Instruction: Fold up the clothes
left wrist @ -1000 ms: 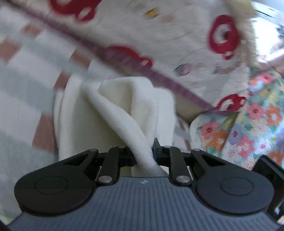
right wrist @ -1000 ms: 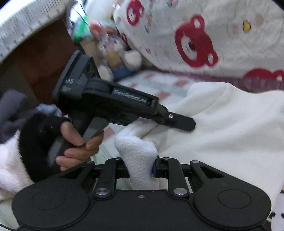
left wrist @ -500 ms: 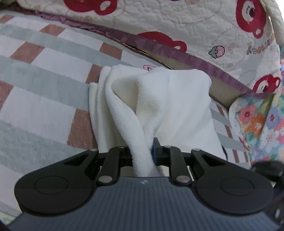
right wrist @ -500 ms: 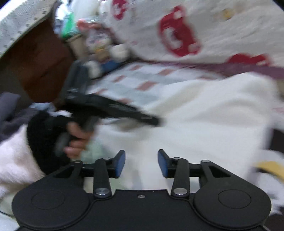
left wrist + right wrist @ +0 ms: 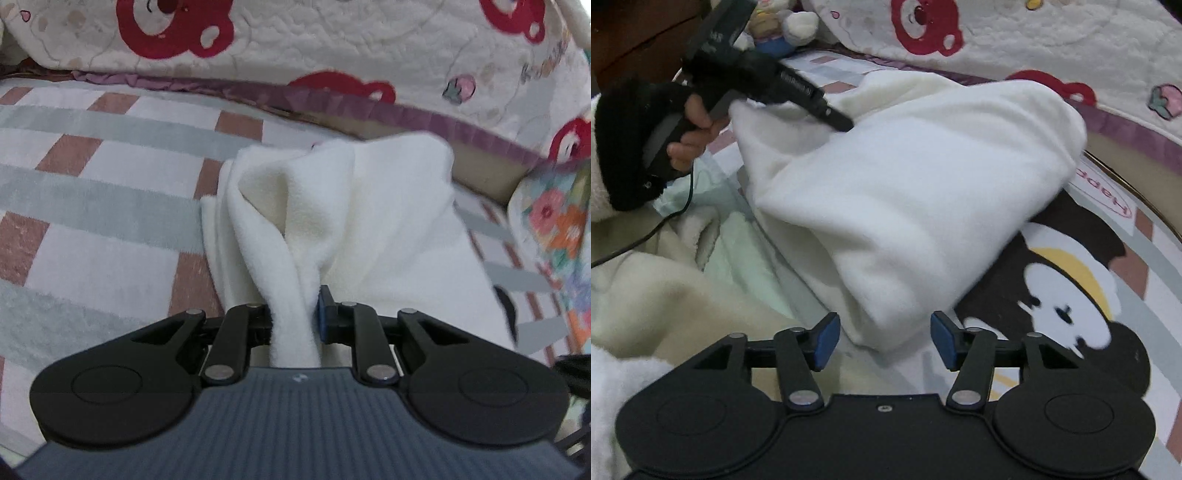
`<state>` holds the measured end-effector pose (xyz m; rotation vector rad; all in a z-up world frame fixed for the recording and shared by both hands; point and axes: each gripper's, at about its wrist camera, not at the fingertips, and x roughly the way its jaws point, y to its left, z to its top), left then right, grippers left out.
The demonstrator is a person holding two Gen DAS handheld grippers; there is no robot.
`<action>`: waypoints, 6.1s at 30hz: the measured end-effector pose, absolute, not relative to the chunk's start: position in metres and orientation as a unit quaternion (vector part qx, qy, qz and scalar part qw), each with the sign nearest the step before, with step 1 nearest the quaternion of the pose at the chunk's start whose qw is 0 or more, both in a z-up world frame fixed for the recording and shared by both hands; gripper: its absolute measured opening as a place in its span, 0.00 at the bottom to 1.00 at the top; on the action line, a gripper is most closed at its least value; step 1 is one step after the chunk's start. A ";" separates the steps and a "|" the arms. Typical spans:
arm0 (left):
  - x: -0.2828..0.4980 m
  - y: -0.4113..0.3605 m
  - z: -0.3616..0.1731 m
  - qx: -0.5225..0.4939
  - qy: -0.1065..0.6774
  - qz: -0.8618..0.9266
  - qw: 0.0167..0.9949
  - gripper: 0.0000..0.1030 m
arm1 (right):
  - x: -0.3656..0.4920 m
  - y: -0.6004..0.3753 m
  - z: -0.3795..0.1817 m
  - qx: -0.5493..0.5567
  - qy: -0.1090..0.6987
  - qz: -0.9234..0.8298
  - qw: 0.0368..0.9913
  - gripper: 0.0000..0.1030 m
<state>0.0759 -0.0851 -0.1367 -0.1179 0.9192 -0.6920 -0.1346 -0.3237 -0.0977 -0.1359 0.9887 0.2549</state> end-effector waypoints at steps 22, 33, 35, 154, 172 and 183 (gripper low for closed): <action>0.079 -0.086 -0.156 -0.069 0.453 -0.320 0.829 0.20 | -0.126 -0.325 -0.113 -0.089 0.541 0.120 0.828 0.21; 0.074 -0.088 -0.156 -0.054 0.444 -0.321 0.835 0.20 | -0.105 -0.341 -0.049 -0.025 0.410 0.103 0.906 0.34; 0.074 -0.085 -0.152 -0.056 0.445 -0.322 0.834 0.20 | -0.097 -0.335 -0.070 -0.051 0.415 0.108 0.902 0.41; 0.140 -0.078 -0.153 -0.107 0.390 -0.329 0.853 0.43 | 0.094 -0.452 -0.050 0.090 0.347 0.015 0.934 0.46; 0.144 -0.082 -0.151 -0.062 0.402 -0.315 0.858 0.50 | 0.155 -0.423 -0.111 0.044 0.412 -0.022 0.910 0.48; 0.142 -0.046 -0.144 -0.109 0.439 -0.296 0.842 0.61 | 0.077 -0.444 -0.088 0.159 0.401 0.017 0.902 0.52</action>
